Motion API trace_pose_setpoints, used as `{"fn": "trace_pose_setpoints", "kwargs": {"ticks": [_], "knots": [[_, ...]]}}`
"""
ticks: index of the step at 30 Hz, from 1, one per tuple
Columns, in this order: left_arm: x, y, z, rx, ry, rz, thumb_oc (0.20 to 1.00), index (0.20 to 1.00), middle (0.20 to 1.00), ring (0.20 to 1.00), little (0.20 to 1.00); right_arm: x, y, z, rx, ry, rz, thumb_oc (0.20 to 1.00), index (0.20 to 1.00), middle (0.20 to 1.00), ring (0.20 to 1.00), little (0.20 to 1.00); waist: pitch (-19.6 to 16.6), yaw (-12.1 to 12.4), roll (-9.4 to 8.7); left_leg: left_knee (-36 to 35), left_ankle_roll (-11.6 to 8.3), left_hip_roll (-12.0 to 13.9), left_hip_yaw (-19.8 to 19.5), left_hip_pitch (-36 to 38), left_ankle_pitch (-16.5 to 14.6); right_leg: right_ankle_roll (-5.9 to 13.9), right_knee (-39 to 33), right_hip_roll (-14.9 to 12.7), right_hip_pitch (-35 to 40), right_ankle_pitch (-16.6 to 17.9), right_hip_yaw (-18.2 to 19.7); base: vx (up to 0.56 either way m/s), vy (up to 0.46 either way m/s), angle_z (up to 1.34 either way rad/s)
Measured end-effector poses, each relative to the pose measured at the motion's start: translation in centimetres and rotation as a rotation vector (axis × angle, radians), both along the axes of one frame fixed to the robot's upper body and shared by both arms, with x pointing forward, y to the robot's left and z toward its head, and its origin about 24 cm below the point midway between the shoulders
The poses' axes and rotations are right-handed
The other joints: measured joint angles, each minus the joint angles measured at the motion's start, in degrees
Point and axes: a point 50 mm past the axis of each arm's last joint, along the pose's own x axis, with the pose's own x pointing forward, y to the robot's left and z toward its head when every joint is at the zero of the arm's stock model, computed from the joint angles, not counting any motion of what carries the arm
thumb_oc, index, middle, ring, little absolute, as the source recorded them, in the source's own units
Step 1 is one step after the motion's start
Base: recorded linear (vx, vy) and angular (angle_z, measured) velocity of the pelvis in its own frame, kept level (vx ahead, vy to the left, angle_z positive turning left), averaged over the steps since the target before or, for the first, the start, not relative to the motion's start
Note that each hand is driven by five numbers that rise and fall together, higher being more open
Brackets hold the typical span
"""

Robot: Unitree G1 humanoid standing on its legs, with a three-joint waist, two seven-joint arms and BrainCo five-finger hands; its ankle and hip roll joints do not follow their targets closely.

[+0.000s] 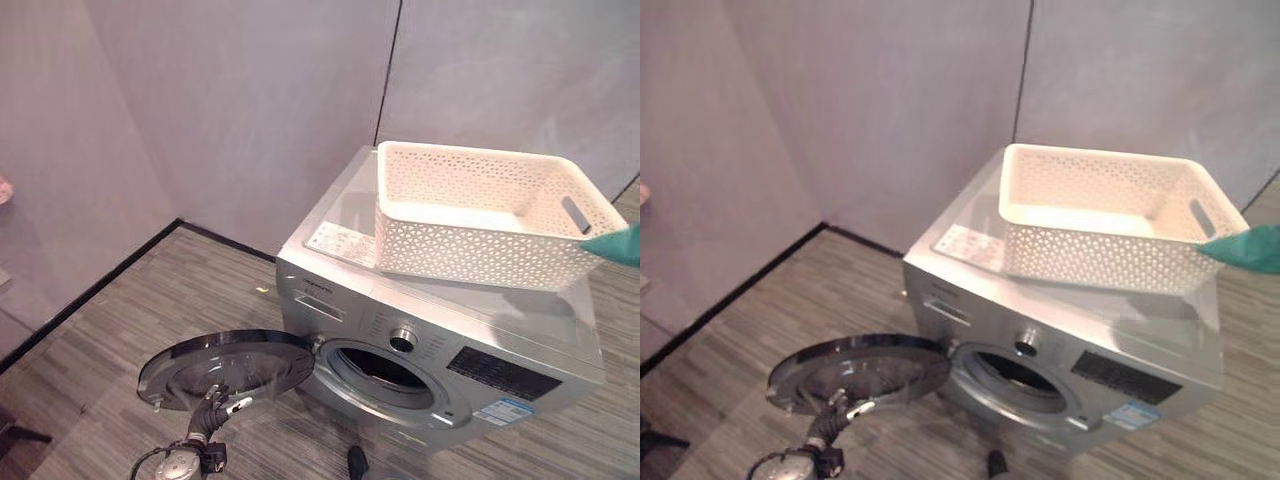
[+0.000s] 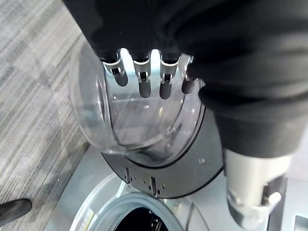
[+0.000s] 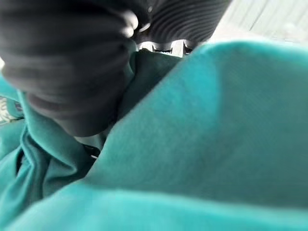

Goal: Grab the laundry basket,head to the washer,open it,put in the laundry and shut it.

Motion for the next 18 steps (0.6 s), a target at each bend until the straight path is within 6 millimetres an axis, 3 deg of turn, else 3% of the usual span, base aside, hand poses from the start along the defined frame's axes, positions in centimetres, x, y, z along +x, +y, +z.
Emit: {"fn": "trace_pose_setpoints", "kwargs": {"ticks": [2, 3, 5, 6, 8, 9, 11, 14, 18], "knots": [[0.6, -0.1, 0.3, 0.001, -0.023, -0.007, 1.000, 1.000, 1.000, 1.000, 1.000, -1.5, -1.7, -2.3, 0.081, 0.034, -0.105, 0.200, 0.200, 0.200, 0.200, 0.200, -0.3, -0.1, -0.45, 0.0, 0.01, -0.1, 0.0, 0.0, 0.0, 0.02, 0.0, -0.1, -0.1, 0.0, 0.0, 0.00, 0.000, 0.00], [0.9, -0.1, 0.4, 0.001, -0.034, -0.008, 1.000, 1.000, 1.000, 1.000, 1.000, -2.2, -2.1, -4.8, 0.167, 0.025, -0.147, 0.200, 0.200, 0.200, 0.200, 0.200, -0.6, -0.1, -1.25, 0.0, -0.01, 0.0, 0.0, -0.1, 0.0, 0.00, 0.0, 0.0, -0.2, 0.0, 0.0, 0.00, 0.000, 0.00], [1.0, -0.6, 0.4, -0.011, -0.038, -0.008, 1.000, 1.000, 1.000, 1.000, 1.000, -2.6, -1.6, -8.8, 0.309, 0.033, -0.165, 0.200, 0.200, 0.200, 0.200, 0.200, -0.9, -0.2, -1.48, 0.0, -0.07, 0.1, 0.2, 0.0, 0.0, -0.01, -0.1, 0.2, -0.1, 0.0, 0.2, 0.01, 0.002, -0.06], [1.1, -1.4, 0.2, -0.034, -0.039, -0.011, 1.000, 1.000, 1.000, 1.000, 1.000, -2.9, -0.9, -12.4, 0.431, 0.064, -0.163, 0.200, 0.200, 0.200, 0.200, 0.200, -0.9, -0.3, -0.53, 0.0, 0.06, 0.1, 0.4, 0.2, -0.1, -0.21, -0.1, 0.1, -0.1, -0.2, 0.3, -0.02, -0.009, -0.06], [1.0, -1.9, 0.1, -0.047, -0.038, -0.008, 1.000, 1.000, 1.000, 1.000, 1.000, -3.4, 0.5, -16.9, 0.624, 0.045, -0.164, 0.200, 0.200, 0.200, 0.200, 0.200, -1.2, -0.2, -0.57, 0.0, -0.19, 0.1, 0.9, 0.4, 0.1, -0.02, -0.3, 0.2, 0.0, 0.0, 0.6, -0.01, -0.004, -0.13], [0.9, -2.6, -0.1, -0.056, -0.029, -0.027, 1.000, 1.000, 1.000, 1.000, 1.000, -3.5, 1.7, -20.5, 0.781, 0.065, -0.148, 0.200, 0.200, 0.200, 0.200, 0.200, -0.6, -0.3, 1.81, 0.0, -0.05, -0.1, 1.5, 0.7, -0.1, -0.11, -0.4, 0.1, -0.1, 0.0, 1.4, 0.00, 0.014, -0.18], [0.9, -2.6, -0.1, -0.052, -0.030, -0.024, 1.000, 1.000, 1.000, 1.000, 1.000, -4.5, 2.4, -24.1, 0.963, 0.048, -0.182, 0.200, 0.200, 0.200, 0.200, 0.200, 0.0, -0.2, 3.64, 0.0, 0.01, -0.2, 1.5, 1.0, -0.2, -0.11, -0.4, 0.1, 0.2, -0.1, 1.4, -0.01, 0.008, -0.07], [0.6, -2.5, -0.2, -0.053, -0.022, -0.010, 1.000, 1.000, 1.000, 1.000, 1.000, -5.2, 3.8, -28.4, 1.179, 0.044, -0.222, 0.200, 0.200, 0.200, 0.200, 0.200, 0.9, -0.2, 5.03, 0.0, 0.05, -0.2, 1.6, 0.9, -0.2, -0.02, -0.5, 0.2, -0.1, 0.0, 1.6, -0.02, 0.011, -0.02], [-0.5, -2.4, -0.4, -0.072, -0.009, 0.017, 1.000, 1.000, 1.000, 1.000, 1.000, -5.4, 5.9, -32.3, 1.431, -0.031, -0.236, 0.200, 0.200, 0.200, 0.200, 0.200, 1.3, -0.1, 5.74, -0.1, 0.08, -0.1, 3.0, 0.7, -0.2, 0.15, -0.5, 0.2, -0.9, 0.2, 2.7, -0.02, 0.020, -0.18]]}}
